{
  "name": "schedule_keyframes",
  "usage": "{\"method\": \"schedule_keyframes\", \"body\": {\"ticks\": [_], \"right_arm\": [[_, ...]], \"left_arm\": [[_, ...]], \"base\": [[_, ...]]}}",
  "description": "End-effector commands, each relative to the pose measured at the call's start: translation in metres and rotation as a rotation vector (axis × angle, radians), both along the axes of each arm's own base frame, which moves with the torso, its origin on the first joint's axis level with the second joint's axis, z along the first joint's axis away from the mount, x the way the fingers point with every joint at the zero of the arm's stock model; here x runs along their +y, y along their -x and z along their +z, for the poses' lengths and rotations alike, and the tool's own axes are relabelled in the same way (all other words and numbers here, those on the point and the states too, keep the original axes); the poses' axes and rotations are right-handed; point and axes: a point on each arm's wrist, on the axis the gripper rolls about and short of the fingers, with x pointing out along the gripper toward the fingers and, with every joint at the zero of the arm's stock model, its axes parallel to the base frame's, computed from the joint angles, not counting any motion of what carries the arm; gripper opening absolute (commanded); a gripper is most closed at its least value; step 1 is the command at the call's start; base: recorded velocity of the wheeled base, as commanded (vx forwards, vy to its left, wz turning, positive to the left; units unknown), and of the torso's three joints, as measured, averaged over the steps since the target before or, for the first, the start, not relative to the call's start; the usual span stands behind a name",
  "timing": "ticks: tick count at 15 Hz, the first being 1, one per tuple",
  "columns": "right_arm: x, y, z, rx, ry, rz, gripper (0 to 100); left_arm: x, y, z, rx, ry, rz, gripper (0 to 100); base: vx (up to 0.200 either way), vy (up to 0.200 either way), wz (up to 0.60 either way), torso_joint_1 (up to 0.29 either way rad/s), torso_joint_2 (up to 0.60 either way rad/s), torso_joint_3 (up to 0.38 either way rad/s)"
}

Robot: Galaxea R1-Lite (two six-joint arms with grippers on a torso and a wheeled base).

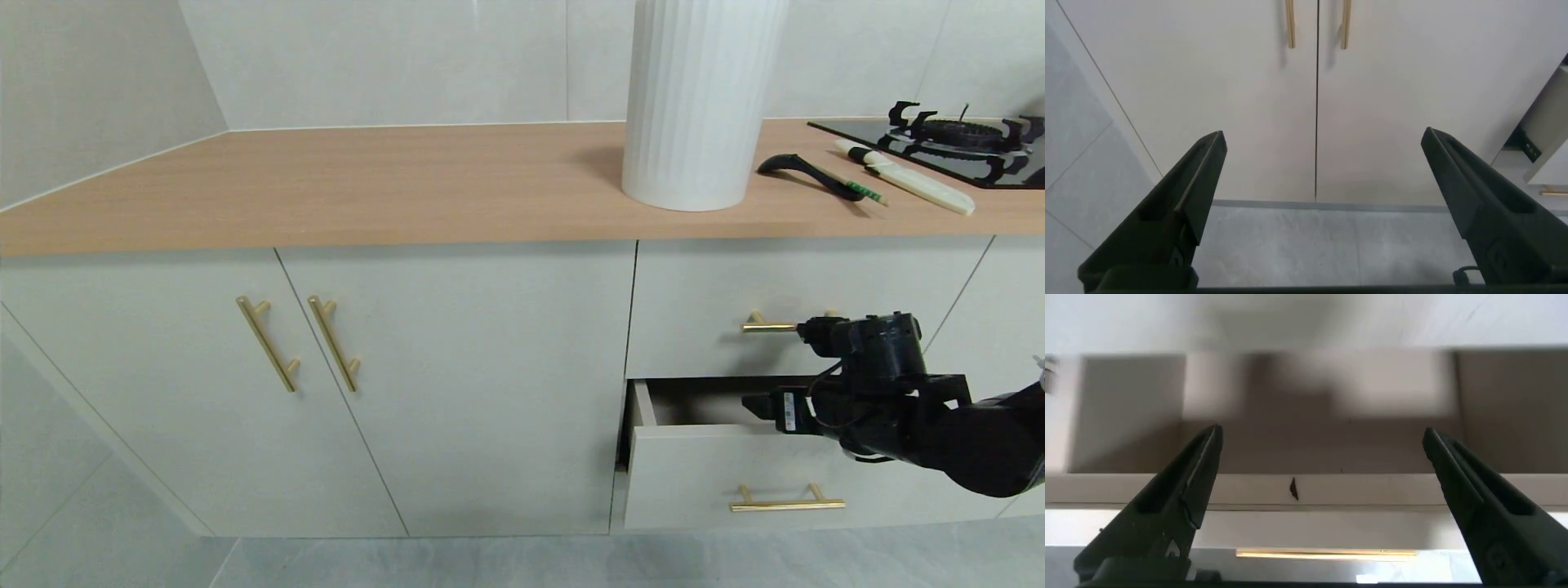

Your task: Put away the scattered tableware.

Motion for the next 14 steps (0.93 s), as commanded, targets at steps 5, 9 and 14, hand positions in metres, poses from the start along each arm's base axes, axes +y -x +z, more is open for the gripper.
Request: {"method": "schedule_keyframes", "body": {"ticks": [5,9,14], "right_arm": [[0.0,0.0,-0.008,0.032,0.012,0.001,100],[-0.002,0.008,-0.002,0.053,0.021,0.01,100],[-0.006,0.025,0.005,0.154,0.088,0.06,100]], "left_arm": [[0.0,0.0,0.0,0.001,0.001,0.002,100],[0.0,0.0,0.0,0.001,0.001,0.001,100],[0.0,0.0,0.0,0.001,0.001,0.001,100]], "base": [[0.0,0.0,0.0,0.0,0.0,0.0],[0.0,0.0,0.0,0.0,0.0,0.0],[0.0,0.0,0.0,0.0,0.0,0.0]]}}
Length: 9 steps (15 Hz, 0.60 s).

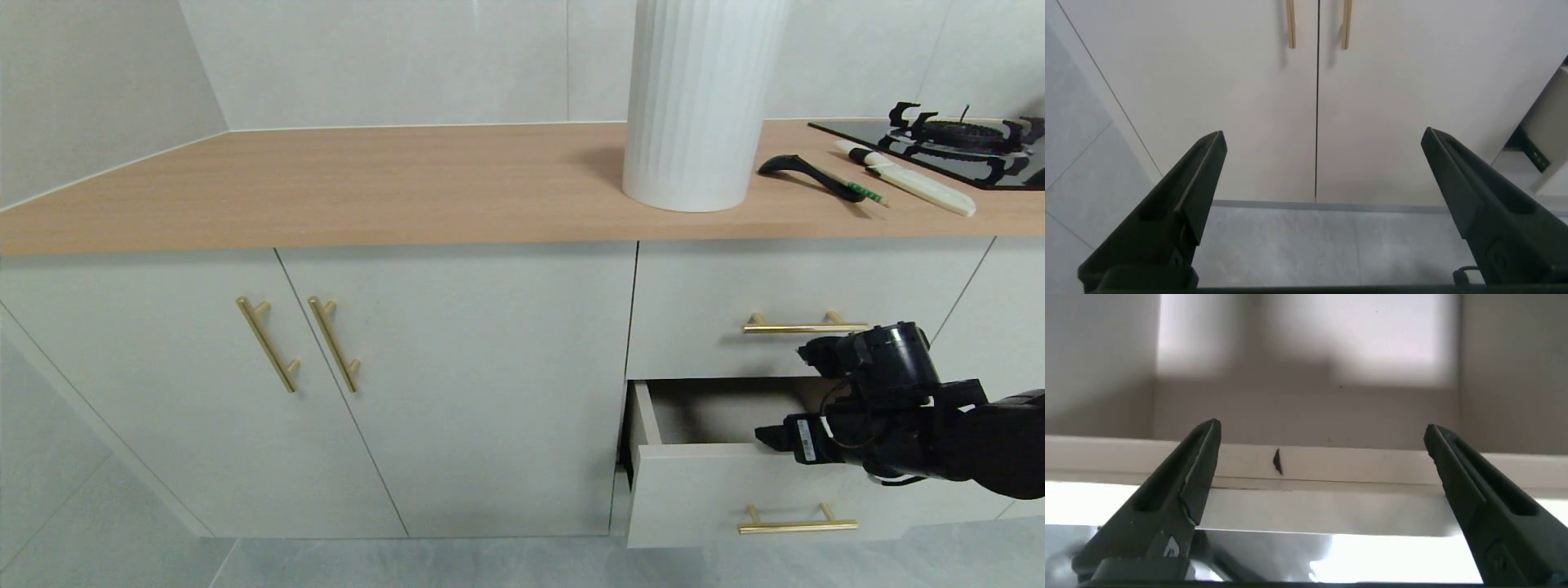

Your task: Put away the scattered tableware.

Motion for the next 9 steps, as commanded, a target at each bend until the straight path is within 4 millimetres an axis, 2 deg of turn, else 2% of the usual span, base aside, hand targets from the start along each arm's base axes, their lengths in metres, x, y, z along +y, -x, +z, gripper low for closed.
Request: {"method": "schedule_keyframes", "body": {"ticks": [1,9], "right_arm": [[-0.001,0.006,0.009,-0.005,0.001,0.008,100],[-0.001,0.026,0.016,0.287,0.103,0.068,100]], "left_arm": [[0.0,0.0,0.0,0.002,0.001,0.0,100],[0.0,0.0,0.0,0.002,0.001,0.0,100]], "base": [[0.0,0.0,0.0,0.0,0.0,0.0],[0.0,0.0,0.0,0.0,0.0,0.0]]}}
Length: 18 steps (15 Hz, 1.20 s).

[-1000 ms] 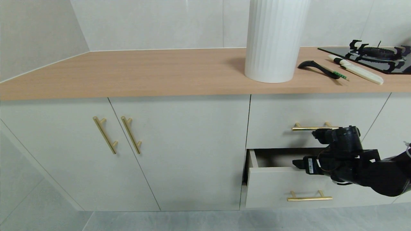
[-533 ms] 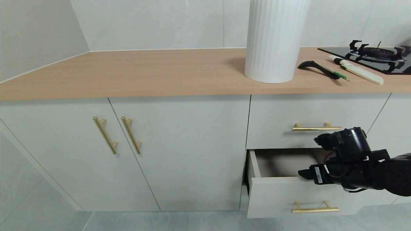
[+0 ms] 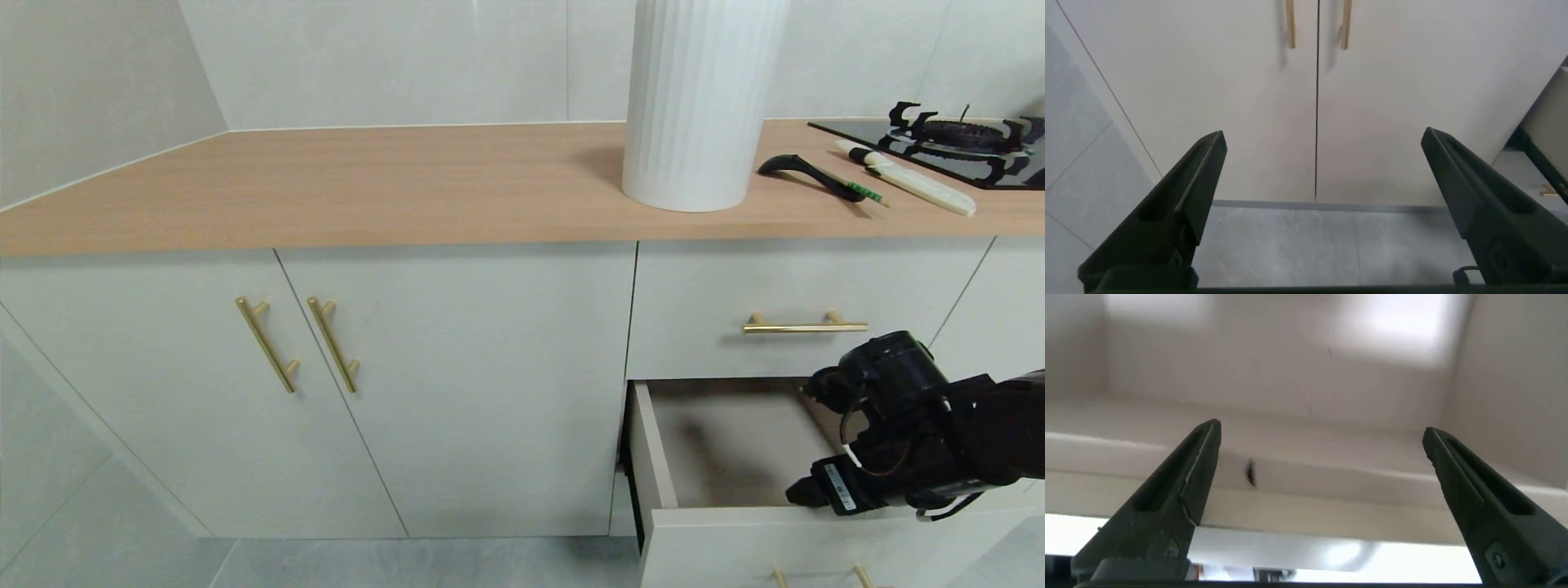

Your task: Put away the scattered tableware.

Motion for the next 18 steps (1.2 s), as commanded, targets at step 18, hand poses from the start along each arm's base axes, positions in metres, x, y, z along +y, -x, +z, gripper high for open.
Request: {"method": "schedule_keyframes", "body": {"ticks": [18], "right_arm": [[0.013,0.044,-0.004,0.582,0.209,0.223,100]], "left_arm": [[0.0,0.0,0.0,0.002,0.0,0.0,100]], "base": [[0.0,0.0,0.0,0.0,0.0,0.0]]}}
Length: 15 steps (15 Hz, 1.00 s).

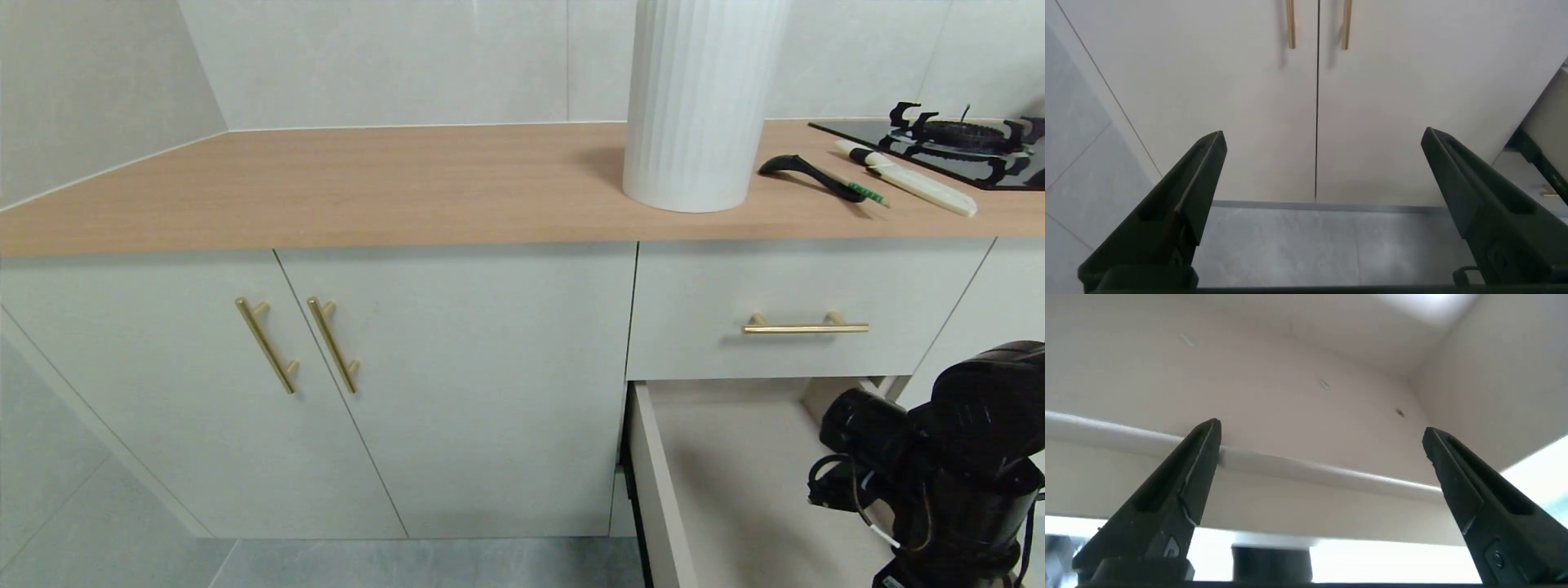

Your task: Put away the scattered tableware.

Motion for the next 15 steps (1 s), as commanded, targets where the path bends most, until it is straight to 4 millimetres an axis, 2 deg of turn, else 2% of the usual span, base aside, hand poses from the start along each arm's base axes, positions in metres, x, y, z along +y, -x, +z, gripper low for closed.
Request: {"method": "schedule_keyframes", "body": {"ticks": [1,3,5,7,9,10,11,12,14,15], "right_arm": [[0.002,-0.002,-0.002,0.003,0.003,0.004,100],[0.002,-0.003,-0.002,-0.008,0.004,0.0,100],[0.003,-0.007,0.007,-0.055,-0.015,-0.006,100],[0.0,-0.004,0.031,-0.173,-0.059,-0.072,100],[-0.005,0.01,0.064,-0.329,-0.126,-0.106,100],[-0.007,0.015,0.073,-0.378,-0.147,-0.11,100],[-0.012,0.029,0.1,-0.522,-0.213,-0.132,100],[-0.016,0.039,0.116,-0.609,-0.258,-0.146,100],[-0.024,0.059,0.142,-0.8,-0.35,-0.146,100],[-0.026,0.065,0.148,-0.853,-0.375,-0.146,100]], "left_arm": [[0.0,0.0,0.0,0.001,0.001,0.0,100],[0.0,0.0,0.0,0.001,0.001,0.0,100],[0.0,0.0,0.0,0.001,0.001,0.002,100],[0.0,0.0,0.0,0.001,0.001,0.0,100],[0.0,0.0,0.0,0.001,0.001,0.0,100],[0.0,0.0,0.0,0.001,0.001,0.002,100],[0.0,0.0,0.0,0.001,0.001,0.002,100],[0.0,0.0,0.0,0.001,0.001,0.002,100],[0.0,0.0,0.0,0.001,0.001,0.002,100],[0.0,0.0,0.0,0.001,0.001,0.0,100]], "base": [[0.0,0.0,0.0,0.0,0.0,0.0],[0.0,0.0,0.0,0.0,0.0,0.0],[0.0,0.0,0.0,0.0,0.0,0.0],[0.0,0.0,0.0,0.0,0.0,0.0],[0.0,0.0,0.0,0.0,0.0,0.0],[0.0,0.0,0.0,0.0,0.0,0.0],[0.0,0.0,0.0,0.0,0.0,0.0],[0.0,0.0,0.0,0.0,0.0,0.0],[0.0,0.0,0.0,0.0,0.0,0.0],[0.0,0.0,0.0,0.0,0.0,0.0]]}}
